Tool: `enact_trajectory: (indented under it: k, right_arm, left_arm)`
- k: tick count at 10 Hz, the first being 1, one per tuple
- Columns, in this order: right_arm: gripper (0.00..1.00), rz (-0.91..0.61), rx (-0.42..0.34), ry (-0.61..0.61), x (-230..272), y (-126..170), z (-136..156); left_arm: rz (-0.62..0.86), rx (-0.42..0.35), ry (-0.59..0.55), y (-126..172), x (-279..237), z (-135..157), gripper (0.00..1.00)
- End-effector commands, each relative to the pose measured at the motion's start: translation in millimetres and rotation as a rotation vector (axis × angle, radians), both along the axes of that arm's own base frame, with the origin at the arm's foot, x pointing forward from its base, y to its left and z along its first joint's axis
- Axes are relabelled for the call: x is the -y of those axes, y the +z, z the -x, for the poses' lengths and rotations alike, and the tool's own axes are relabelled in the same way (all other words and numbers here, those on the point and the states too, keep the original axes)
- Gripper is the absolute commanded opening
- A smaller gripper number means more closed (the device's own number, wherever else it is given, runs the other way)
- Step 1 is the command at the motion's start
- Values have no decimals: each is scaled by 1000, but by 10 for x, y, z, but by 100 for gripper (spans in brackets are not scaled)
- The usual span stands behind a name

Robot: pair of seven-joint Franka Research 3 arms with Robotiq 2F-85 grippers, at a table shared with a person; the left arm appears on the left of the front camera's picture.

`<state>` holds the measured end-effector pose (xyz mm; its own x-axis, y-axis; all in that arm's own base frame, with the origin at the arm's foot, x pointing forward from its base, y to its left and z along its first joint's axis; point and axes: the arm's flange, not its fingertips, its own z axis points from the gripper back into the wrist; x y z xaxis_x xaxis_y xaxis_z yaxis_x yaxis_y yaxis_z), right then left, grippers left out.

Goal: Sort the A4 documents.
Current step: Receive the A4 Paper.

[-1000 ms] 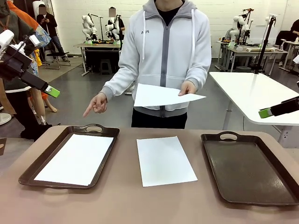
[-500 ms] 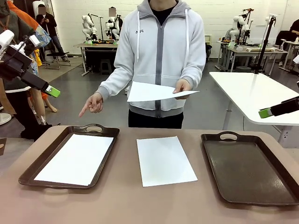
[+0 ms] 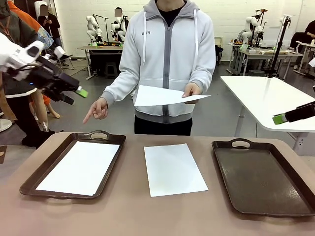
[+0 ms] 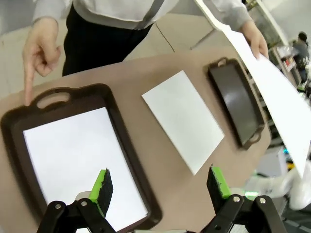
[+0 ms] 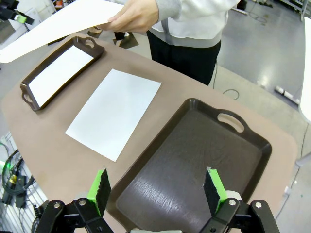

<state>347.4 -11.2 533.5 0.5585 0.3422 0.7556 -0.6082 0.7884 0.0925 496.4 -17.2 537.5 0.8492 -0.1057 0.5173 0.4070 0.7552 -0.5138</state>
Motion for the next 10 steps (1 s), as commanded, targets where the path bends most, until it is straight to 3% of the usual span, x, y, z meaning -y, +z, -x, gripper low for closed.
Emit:
enact_trajectory:
  k: [1, 4, 10]
  right_arm:
    - [100, -7, -3, 5, -7, -16, -13]
    - [100, -7, -3, 5, -7, -16, -13]
    - [100, -7, -3, 5, -7, -16, -13]
  left_arm:
    - [134, -95, 132, -24, 198, -242, 100]
    - [271, -258, 294, -214, 438, -343, 100]
    - [570, -428, 269, -219, 980, -441, 100]
